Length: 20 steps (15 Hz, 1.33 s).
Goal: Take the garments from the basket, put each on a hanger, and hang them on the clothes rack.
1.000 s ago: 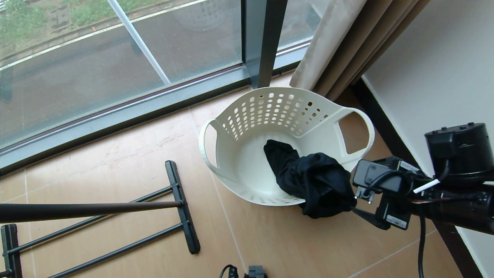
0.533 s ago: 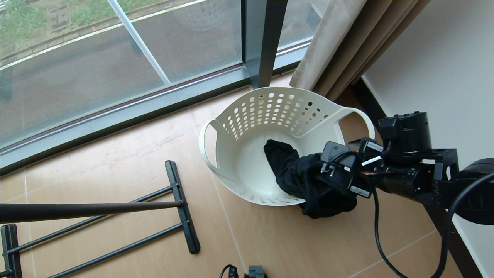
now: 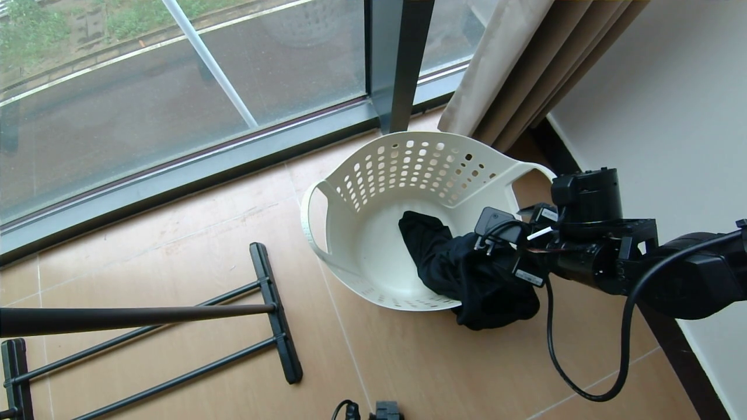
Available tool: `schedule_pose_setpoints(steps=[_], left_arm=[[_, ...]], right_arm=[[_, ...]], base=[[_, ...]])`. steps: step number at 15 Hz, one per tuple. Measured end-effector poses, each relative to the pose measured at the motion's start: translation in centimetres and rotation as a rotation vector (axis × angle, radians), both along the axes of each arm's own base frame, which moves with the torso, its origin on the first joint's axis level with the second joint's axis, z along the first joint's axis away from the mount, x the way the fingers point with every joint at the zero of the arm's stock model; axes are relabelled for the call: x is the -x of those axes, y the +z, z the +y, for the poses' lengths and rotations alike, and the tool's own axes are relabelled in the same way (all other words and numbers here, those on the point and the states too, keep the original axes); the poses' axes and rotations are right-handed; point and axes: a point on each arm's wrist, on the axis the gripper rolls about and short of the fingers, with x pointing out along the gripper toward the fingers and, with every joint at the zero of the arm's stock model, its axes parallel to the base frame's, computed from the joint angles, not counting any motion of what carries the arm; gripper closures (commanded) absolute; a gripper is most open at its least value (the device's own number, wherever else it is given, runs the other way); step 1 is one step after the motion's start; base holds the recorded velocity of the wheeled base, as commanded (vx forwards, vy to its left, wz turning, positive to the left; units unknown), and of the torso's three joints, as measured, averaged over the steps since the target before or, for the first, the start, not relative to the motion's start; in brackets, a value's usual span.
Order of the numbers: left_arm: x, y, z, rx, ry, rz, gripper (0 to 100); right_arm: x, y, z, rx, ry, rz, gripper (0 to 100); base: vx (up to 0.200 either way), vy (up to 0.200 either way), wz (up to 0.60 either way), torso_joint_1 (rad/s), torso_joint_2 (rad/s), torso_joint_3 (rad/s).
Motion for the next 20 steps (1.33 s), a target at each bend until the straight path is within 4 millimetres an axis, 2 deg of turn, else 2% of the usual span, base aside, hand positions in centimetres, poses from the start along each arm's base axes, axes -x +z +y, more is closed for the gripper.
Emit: schedule_pose_setpoints(steps=[1,2,8,11,15,18,20], left_arm=[[0.0,0.0,0.0,0.000,0.000,0.000,0],[0.0,0.0,0.0,0.000,0.000,0.000,0],[0.0,0.0,0.0,0.000,0.000,0.000,0],[0.0,0.0,0.0,0.001,0.000,0.000,0],[0.0,0.0,0.0,0.001,0.000,0.000,0],[0.0,0.0,0.0,0.000,0.000,0.000,0],[0.0,0.0,0.0,0.001,0.000,0.000,0]], right_arm=[[-0.2,0.0,0.0,-0.001,-0.001,0.000,0],[-0.3,0.0,0.0,-0.003,-0.003,-0.002,100],[-0.3,-0.2,0.0,-0.014,0.001,0.003,100],[0.7,1.1,-0.4,-0.075,-0.019,-0.023,100],[3.8,4.2,-0.9,-0.183,-0.017,-0.100,100],[7.8,6.1,0.4,-0.383,0.009,-0.133,100],[10.4,6.9,0.1,-0.431,0.048,-0.153,100]], base=[[0.000,0.000,0.00,0.000,0.00,0.000],[0.000,0.000,0.00,0.000,0.00,0.000],[0.000,0.000,0.00,0.000,0.00,0.000],[0.000,0.000,0.00,0.000,0.00,0.000],[0.000,0.000,0.00,0.000,0.00,0.000],[0.000,0.000,0.00,0.000,0.00,0.000],[0.000,0.000,0.00,0.000,0.00,0.000]])
